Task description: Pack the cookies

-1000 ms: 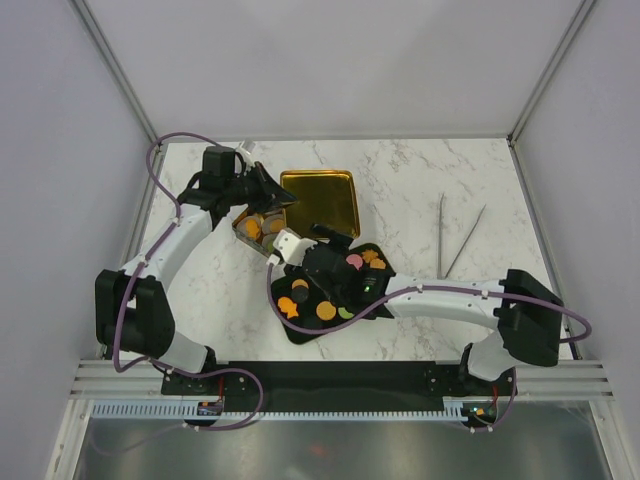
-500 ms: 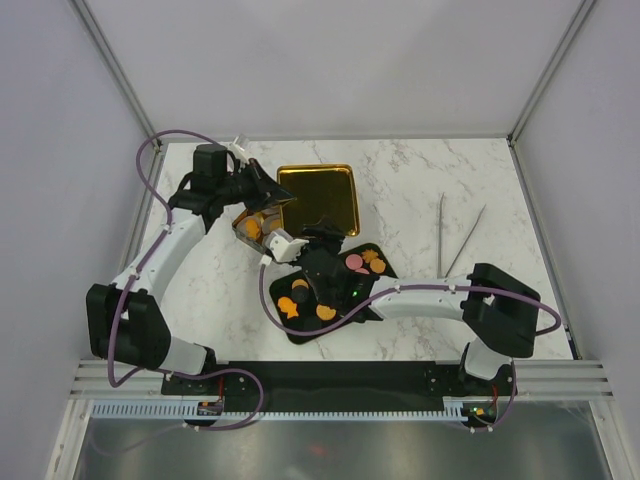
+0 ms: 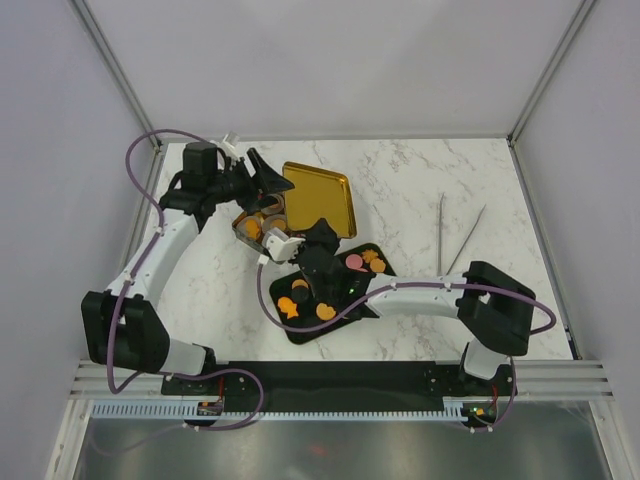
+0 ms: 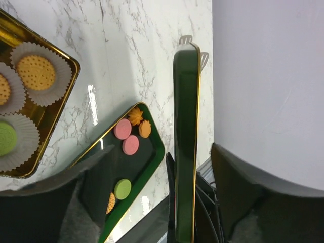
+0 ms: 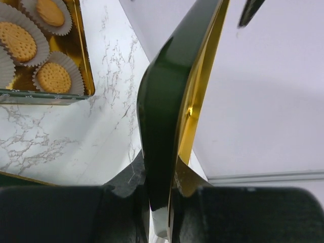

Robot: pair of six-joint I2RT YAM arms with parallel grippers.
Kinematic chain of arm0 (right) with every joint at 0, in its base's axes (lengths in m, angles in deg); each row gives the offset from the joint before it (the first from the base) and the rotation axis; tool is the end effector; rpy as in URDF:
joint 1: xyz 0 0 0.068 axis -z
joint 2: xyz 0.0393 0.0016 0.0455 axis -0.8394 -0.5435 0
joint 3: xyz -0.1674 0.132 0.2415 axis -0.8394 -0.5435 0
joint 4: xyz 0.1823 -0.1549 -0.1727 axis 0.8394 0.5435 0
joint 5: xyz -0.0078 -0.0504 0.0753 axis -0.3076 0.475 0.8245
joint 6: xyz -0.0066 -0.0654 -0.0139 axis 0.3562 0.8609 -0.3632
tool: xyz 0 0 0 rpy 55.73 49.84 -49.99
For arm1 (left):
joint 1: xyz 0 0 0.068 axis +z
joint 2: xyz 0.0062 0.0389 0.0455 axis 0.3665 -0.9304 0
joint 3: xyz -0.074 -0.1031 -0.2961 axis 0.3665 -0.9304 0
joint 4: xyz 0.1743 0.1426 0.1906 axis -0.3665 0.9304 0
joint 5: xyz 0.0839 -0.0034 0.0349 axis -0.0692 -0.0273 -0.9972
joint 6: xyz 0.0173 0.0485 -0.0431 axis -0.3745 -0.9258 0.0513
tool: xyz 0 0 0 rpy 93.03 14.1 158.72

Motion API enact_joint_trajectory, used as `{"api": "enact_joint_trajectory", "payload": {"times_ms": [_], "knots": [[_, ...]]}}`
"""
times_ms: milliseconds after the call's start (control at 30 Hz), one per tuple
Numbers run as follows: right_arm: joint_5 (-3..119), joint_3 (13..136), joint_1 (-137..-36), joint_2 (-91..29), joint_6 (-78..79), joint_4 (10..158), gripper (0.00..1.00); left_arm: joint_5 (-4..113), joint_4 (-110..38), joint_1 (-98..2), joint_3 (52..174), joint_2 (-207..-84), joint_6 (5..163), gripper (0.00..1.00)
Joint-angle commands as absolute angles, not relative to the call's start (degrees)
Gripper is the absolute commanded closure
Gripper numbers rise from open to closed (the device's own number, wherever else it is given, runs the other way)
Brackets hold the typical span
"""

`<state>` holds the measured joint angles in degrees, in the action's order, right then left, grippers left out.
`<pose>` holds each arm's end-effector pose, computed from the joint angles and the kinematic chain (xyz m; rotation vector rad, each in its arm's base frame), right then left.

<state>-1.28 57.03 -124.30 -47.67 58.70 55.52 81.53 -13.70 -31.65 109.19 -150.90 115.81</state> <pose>0.2020 0.3730 0.2704 -1.0674 1.3653 -0.5900 0.3447 -0.0931 0.3608 -0.2570 2.2428 -1.1781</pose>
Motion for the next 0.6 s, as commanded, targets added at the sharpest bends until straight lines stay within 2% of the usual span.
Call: {"api": "enact_joint_trajectory", "payload": {"times_ms": [0, 133, 267, 367, 533, 567], "knots": [[-2.5, 60.9, -124.1, -43.0, 53.5, 60.2, 1.00, 81.2, -16.0, -29.2, 114.4, -148.7, 115.4, 0.16], [0.6, 64.7, -124.1, -39.5, 45.6, 75.7, 1.00, 76.0, -16.9, -26.4, 117.9, -149.6, 116.6, 0.10], [7.5, 69.7, -122.9, -38.0, 36.0, 88.6, 1.00, 71.2, -16.8, -22.2, 120.9, -149.7, 117.9, 0.09], [17.6, 77.5, -119.0, -39.2, 26.6, 98.6, 1.00, 66.2, -16.3, -20.1, 122.3, -149.4, 117.5, 0.09], [32.0, 91.0, -113.5, -45.2, 11.5, 106.7, 1.00, 56.6, -13.3, -18.4, 121.4, -150.1, 115.1, 0.14], [33.9, 92.5, -112.6, -46.0, 9.3, 106.8, 1.00, 56.4, -13.3, -17.9, 120.5, -150.2, 115.3, 0.22]]}}
